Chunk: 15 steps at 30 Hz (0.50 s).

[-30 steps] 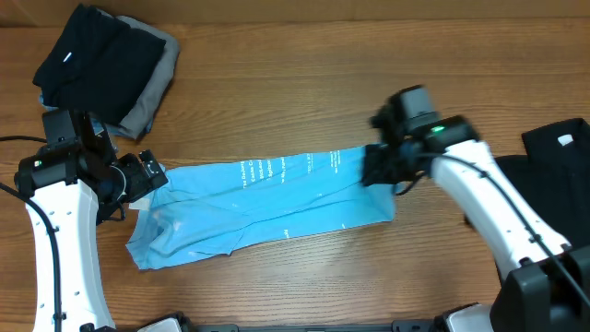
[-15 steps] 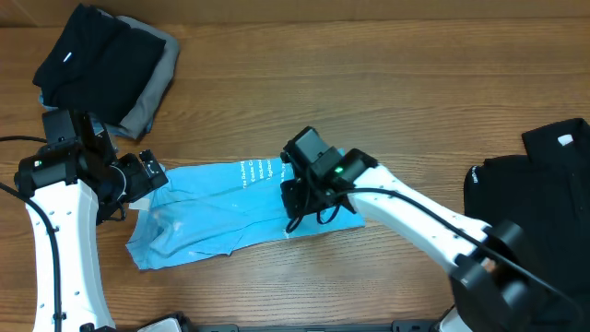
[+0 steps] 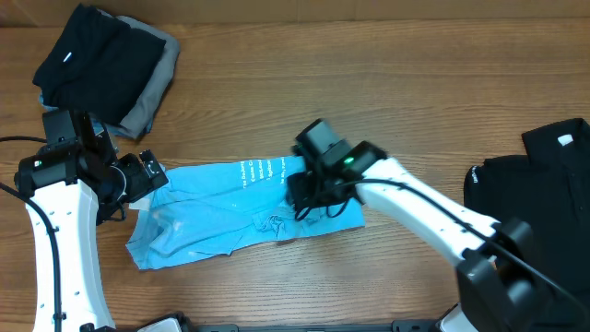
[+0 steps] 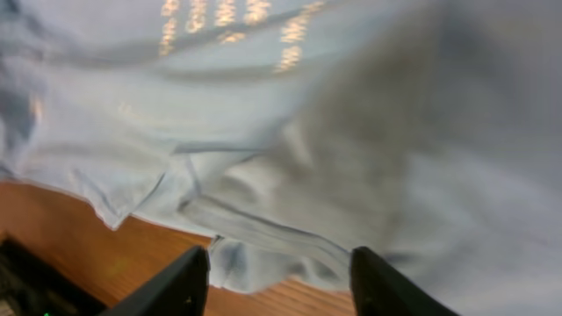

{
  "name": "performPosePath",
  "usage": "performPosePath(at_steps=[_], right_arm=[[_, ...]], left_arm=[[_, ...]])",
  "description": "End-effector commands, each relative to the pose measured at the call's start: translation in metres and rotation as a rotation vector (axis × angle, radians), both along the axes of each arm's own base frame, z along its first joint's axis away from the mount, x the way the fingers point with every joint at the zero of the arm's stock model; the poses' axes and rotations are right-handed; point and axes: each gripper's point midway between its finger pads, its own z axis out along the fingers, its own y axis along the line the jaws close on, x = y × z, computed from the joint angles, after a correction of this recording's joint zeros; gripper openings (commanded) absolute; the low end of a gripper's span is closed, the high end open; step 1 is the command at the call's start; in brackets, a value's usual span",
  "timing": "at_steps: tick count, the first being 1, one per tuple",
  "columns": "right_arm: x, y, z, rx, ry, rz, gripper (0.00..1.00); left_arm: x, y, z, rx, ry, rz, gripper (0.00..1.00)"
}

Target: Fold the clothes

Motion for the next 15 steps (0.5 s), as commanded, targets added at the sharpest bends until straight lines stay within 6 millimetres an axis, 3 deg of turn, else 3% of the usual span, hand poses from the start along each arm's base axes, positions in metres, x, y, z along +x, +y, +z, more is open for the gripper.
performPosePath(at_steps=[1,2,4,7,10,15], right_arm=[[0.024,-0.03,0.019,-0.014,-0.028,-0.1,0.48],[0.024,-0.037,0.015,-0.027,-0.009,-0.115,0.49],[0.024,-0.044,0.004,-0.039,0.028,-0.135,0.65],[0.018,-0.037,-0.013,0.009,0.091,-0.12,0.68],[0.006,-0.02,-0.028,0.066,0.161,-0.102,0.63],[-0.001,0.008,-0.029,0.117,0.145,-0.05,0.49]], left_arm=[[0.002,0.001,0.002,-0.004,-0.009,-0.013,1.0],[0.002,0.001,0.002,-0.003,-0.009,-0.013,1.0],[0.002,0.001,0.002,-0.003,-0.011,-0.013,1.0],[0.003,0.001,0.002,-0.002,-0.012,-0.013,1.0],[0.003,0.001,0.002,-0.002,-0.012,-0.013,1.0],[0.003,0.001,0.002,-0.003,-0.012,-0.013,1.0]])
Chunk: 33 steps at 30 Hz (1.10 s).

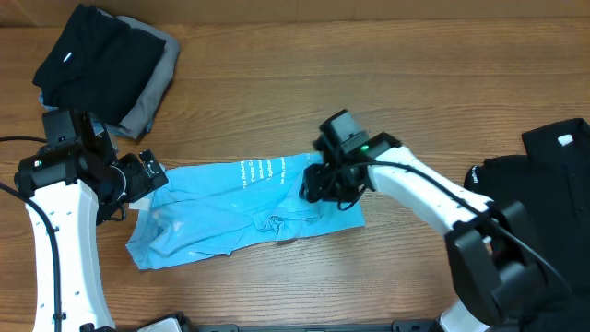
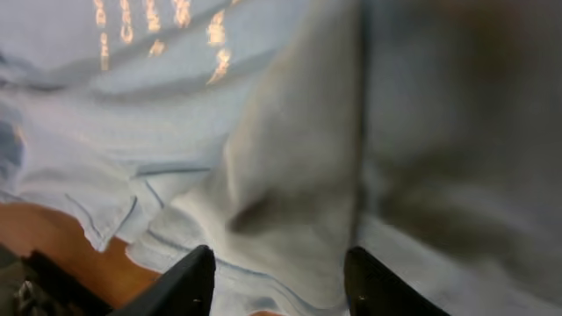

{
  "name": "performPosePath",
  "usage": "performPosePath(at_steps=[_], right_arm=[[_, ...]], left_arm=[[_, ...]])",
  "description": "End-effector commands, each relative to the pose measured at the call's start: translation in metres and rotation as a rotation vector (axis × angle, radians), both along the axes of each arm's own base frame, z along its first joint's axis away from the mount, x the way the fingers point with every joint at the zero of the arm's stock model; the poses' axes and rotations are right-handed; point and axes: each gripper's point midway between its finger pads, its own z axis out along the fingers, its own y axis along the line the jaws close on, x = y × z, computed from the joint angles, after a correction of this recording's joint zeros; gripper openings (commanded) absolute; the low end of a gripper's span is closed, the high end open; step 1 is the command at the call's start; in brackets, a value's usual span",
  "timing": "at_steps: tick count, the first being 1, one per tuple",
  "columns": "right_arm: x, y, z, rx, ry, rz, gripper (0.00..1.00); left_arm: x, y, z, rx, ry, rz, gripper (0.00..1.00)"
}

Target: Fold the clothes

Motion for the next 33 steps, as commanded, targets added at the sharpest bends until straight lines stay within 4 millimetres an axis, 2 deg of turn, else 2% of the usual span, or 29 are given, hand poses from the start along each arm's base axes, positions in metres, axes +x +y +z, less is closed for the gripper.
performPosePath(at_steps=[1,5,9,10,11,13,15,16,18,21,22,23,25,28,33], right_arm=[[-0.014,0.028,0.006,0.067,0.007,0.048,0.49],[-0.015,0.052,0.014,0.131,-0.039,0.084,0.31],[-0.003,0.093,0.046,0.351,-0.131,0.156,0.15],[0.003,0.101,0.056,0.403,-0.17,0.168,0.16],[0.009,0.106,0.062,0.432,-0.197,0.162,0.27],[0.023,0.107,0.073,0.461,-0.248,0.148,0.28],[0.035,0.094,0.074,0.438,-0.242,0.109,0.27],[0.04,0.081,0.072,0.41,-0.215,0.08,0.28],[0.044,0.055,0.066,0.353,-0.161,0.039,0.36],[0.039,0.012,0.048,0.247,-0.031,-0.05,0.4],[0.032,-0.014,0.031,0.146,0.026,-0.106,0.43],[0.027,-0.023,0.024,0.102,0.048,-0.121,0.45],[0.019,-0.03,0.014,0.064,0.072,-0.128,0.47],[0.003,-0.03,-0.003,0.05,0.105,-0.119,0.48],[-0.013,-0.007,-0.013,0.143,0.115,-0.077,0.48]], left_arm=[[0.002,0.001,0.002,-0.003,-0.011,-0.013,1.0],[0.002,0.001,0.002,-0.003,-0.011,-0.012,1.0],[0.002,0.001,0.002,-0.004,-0.01,-0.013,1.0],[0.002,0.001,0.002,-0.004,-0.01,-0.012,1.0],[0.002,0.001,0.002,-0.004,-0.01,-0.012,1.0],[0.001,0.001,0.002,-0.005,-0.008,-0.012,1.0],[0.001,0.001,0.001,-0.006,-0.004,-0.012,1.0],[0.0,0.001,0.001,-0.007,-0.001,-0.013,1.0],[-0.001,0.0,0.001,-0.008,0.004,-0.012,1.0],[-0.001,0.0,0.001,-0.008,0.003,-0.012,1.0],[0.0,0.001,0.001,-0.006,-0.001,-0.013,1.0],[0.001,0.001,0.001,-0.006,-0.005,-0.012,1.0],[0.003,0.001,0.002,-0.003,-0.012,-0.012,1.0],[0.003,0.002,0.002,-0.002,-0.015,-0.012,1.0],[0.003,0.002,0.002,-0.002,-0.014,-0.013,1.0]])
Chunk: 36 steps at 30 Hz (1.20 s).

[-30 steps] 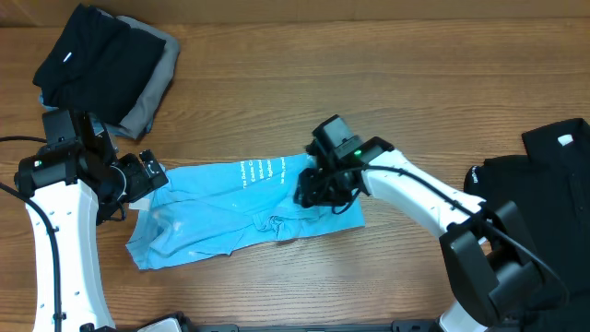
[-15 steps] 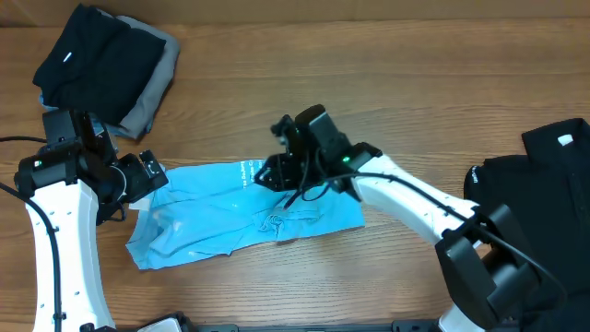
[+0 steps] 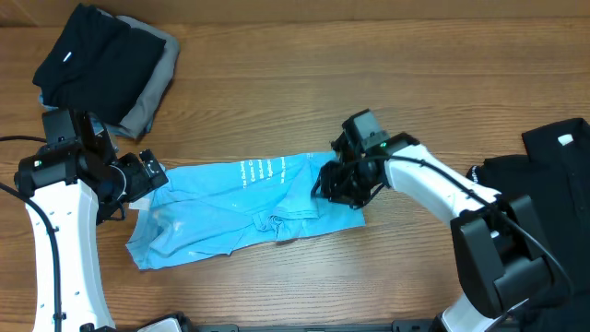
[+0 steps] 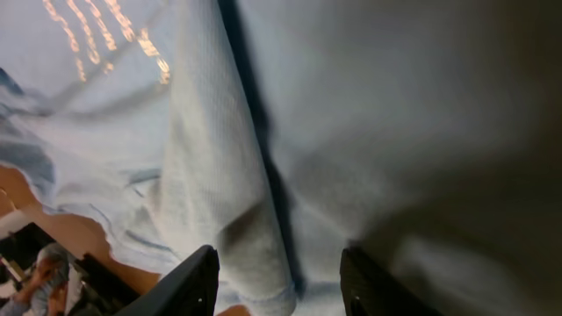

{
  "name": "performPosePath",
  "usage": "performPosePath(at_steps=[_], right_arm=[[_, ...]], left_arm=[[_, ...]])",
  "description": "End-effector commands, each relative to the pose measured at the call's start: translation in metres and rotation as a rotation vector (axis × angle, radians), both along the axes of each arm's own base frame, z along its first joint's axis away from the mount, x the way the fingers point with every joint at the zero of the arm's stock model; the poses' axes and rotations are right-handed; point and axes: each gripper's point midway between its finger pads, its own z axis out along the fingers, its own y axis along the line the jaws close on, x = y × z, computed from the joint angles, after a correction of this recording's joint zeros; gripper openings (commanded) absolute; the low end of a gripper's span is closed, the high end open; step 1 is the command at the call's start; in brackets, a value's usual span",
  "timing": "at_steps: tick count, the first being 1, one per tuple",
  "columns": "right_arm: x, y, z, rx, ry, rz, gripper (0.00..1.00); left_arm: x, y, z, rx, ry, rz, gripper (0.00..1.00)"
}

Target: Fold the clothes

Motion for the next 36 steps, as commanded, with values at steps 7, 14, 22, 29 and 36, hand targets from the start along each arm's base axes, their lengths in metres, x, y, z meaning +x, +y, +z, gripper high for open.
performPosePath(at_steps=[7,14,22,29,36], right_arm=[[-0.01,0.074,0.028,0.253,-0.096,0.106,0.24],[0.039,0.121,0.079,0.44,-0.391,0.059,0.62],[0.054,0.082,0.077,0.45,-0.296,-0.005,0.52],[0.0,0.038,0.051,0.289,-0.075,0.06,0.45],[-0.06,0.044,0.02,0.062,0.051,0.131,0.43]], left_arm=[[0.002,0.001,0.002,-0.002,-0.011,-0.013,1.0],[0.002,0.001,0.002,-0.003,-0.012,-0.013,1.0],[0.001,0.001,0.002,-0.003,-0.007,-0.013,1.0],[-0.001,0.0,0.001,-0.007,0.003,-0.013,1.0],[-0.002,0.0,0.001,-0.008,0.005,-0.013,1.0]])
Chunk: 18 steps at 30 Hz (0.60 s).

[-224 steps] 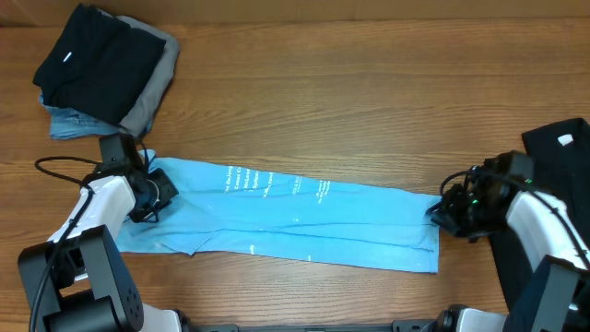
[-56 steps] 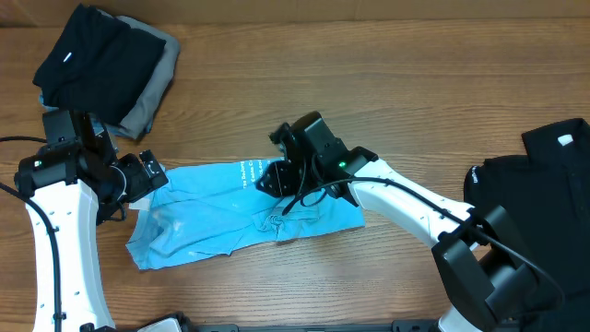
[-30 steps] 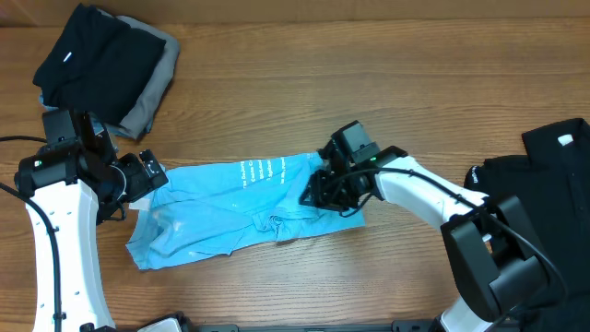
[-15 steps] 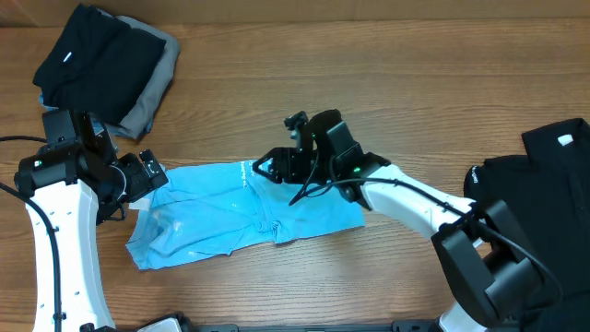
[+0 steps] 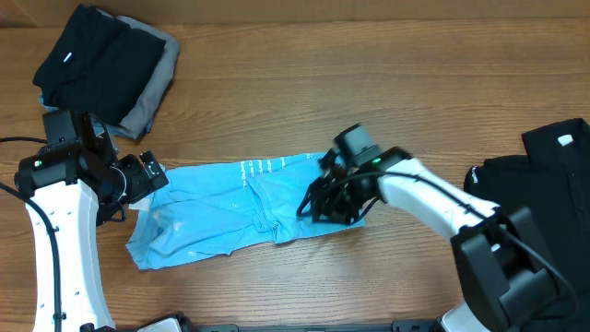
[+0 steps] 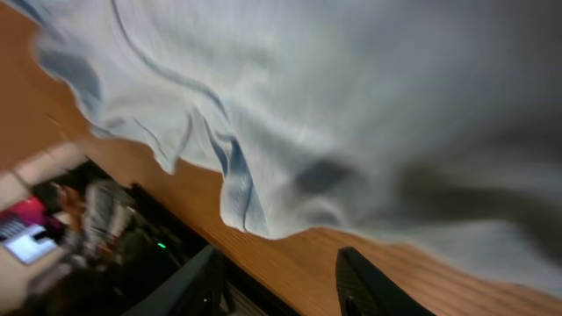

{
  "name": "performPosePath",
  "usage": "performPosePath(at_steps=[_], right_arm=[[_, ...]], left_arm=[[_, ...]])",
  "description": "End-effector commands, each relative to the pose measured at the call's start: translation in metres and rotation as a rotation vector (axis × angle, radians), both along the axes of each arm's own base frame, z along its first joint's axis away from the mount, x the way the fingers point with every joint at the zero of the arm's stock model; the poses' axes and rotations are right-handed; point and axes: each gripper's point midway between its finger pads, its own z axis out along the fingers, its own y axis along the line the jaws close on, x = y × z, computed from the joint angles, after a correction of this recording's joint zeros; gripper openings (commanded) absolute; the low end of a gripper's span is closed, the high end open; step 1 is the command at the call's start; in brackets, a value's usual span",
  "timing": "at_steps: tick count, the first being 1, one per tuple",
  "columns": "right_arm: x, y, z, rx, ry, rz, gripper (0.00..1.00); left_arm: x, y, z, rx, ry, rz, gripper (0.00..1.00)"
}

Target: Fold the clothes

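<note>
A light blue shirt with white lettering lies crumpled lengthwise across the table's middle. My right gripper is low over its right end. In the right wrist view that gripper is open, its dark fingers spread wide with bare wood between them. The shirt's front hem lies just beyond the fingertips. My left gripper sits at the shirt's upper left corner. Whether it grips the cloth cannot be told from above.
A stack of folded black and grey clothes sits at the back left. A black garment with a white label lies at the right edge. The wooden table shows bare behind the shirt.
My right gripper has moved left and toward the front edge, from over the shirt's right end. Its wrist view now shows the hem and wood instead of only cloth. The left arm is unchanged.
My right gripper, open, was low over the shirt near its middle. At each following moment it was farther right along the cloth, up to the right end. Now it is back leftward at the front hem. The left gripper stayed at the left corner throughout.
</note>
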Motion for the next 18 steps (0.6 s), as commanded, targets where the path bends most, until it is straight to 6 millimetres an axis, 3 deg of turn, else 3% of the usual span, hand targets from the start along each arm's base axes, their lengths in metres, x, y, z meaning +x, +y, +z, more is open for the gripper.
performPosePath(at_steps=[1,6,11,16,18], right_arm=[[-0.012,0.015,-0.002,-0.074,-0.079,0.045,0.42],[-0.024,0.053,-0.015,-0.071,-0.116,0.065,0.33],[-0.038,0.072,-0.021,-0.036,-0.082,0.091,0.16],[-0.024,0.082,0.017,0.063,-0.176,0.157,0.15],[-0.01,0.085,0.039,0.103,-0.262,0.183,0.22]], left_arm=[[0.001,0.001,0.001,-0.005,-0.005,-0.012,1.0],[-0.001,0.0,0.001,-0.007,0.003,-0.012,1.0],[-0.003,0.0,0.0,-0.011,0.013,-0.013,1.0],[-0.004,-0.001,0.0,-0.012,0.016,-0.013,1.0],[-0.004,-0.001,0.0,-0.011,0.015,-0.013,1.0]])
